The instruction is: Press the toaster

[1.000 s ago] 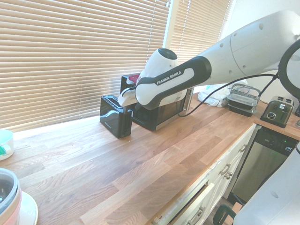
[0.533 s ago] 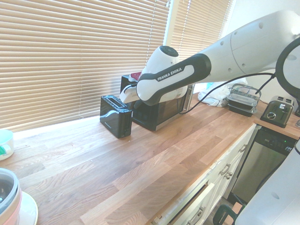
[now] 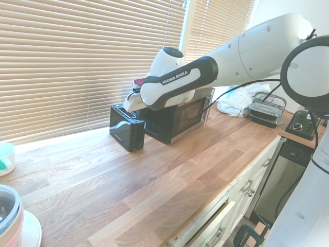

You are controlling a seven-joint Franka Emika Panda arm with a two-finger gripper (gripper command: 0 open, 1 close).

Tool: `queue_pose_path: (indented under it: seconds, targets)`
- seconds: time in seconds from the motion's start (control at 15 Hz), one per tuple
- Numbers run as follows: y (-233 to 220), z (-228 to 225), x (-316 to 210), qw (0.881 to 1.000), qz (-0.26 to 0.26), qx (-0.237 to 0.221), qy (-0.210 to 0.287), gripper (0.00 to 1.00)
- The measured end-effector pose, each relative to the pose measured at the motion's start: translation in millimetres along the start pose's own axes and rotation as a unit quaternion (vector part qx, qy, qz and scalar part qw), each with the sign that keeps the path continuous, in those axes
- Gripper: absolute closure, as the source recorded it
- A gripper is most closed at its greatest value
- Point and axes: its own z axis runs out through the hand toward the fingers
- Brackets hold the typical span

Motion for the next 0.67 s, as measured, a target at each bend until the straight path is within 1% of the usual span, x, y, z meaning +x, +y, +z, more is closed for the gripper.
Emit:
queue_pose_path:
  seconds: [0.4, 0.67]
  targets:
    - [14, -9, -1, 1.0, 0.008, 0.003, 0.005, 1.0]
    - [26, 1, 3, 1.0, 0.014, -0.001, -0.007, 1.0]
